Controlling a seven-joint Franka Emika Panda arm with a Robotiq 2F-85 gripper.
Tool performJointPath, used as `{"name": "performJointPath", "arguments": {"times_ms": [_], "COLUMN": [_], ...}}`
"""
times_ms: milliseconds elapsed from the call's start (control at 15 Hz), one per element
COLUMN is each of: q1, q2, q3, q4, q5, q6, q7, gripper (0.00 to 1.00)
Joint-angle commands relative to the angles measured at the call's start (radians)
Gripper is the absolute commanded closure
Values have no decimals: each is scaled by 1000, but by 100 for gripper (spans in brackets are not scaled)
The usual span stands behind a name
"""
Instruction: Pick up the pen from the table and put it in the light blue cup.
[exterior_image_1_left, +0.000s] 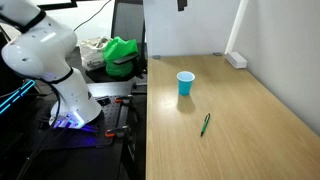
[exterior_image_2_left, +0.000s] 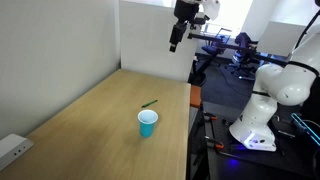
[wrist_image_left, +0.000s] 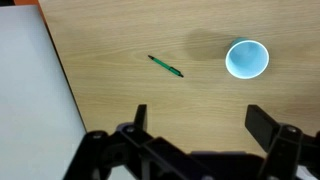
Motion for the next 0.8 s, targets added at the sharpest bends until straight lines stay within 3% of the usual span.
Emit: {"name": "performJointPath", "arguments": {"times_ms": [0, 400, 733], "q1": [31, 34, 26], "q2": [4, 5, 13], "q3": [-25, -34, -76], "q4": [3, -3, -36], "q5": [-11, -13, -12], "q6": [-5, 14, 103], "q7": [9, 7, -7], "gripper": [0, 0, 0]}}
